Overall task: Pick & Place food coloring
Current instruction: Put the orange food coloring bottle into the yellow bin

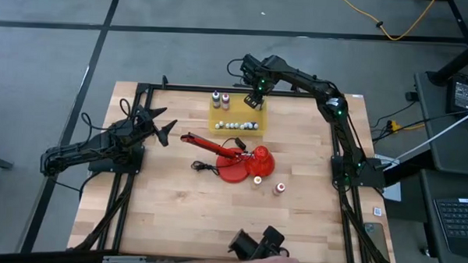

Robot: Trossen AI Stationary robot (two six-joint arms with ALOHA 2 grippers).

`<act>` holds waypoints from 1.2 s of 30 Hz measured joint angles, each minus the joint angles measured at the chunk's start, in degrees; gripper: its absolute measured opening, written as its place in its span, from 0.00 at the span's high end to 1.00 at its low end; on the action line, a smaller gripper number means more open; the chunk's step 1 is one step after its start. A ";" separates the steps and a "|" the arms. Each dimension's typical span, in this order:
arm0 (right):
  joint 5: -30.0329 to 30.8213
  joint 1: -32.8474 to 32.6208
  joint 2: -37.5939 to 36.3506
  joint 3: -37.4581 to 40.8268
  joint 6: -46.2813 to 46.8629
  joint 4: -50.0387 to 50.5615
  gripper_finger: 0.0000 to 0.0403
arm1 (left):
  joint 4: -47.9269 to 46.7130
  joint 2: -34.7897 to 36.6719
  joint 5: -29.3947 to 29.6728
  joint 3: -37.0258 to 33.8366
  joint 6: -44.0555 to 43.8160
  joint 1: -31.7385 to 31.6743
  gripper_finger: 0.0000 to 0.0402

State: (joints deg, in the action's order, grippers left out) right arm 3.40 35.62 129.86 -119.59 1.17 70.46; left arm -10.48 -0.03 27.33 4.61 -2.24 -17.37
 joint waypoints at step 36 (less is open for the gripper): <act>27.97 -30.19 -37.24 17.49 24.60 4.49 0.06 | 0.00 -0.01 0.00 0.01 0.00 0.02 0.21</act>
State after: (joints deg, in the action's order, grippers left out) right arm 31.37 5.42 92.63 -102.11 25.77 74.94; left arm -10.48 -0.05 27.33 4.62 -2.24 -17.34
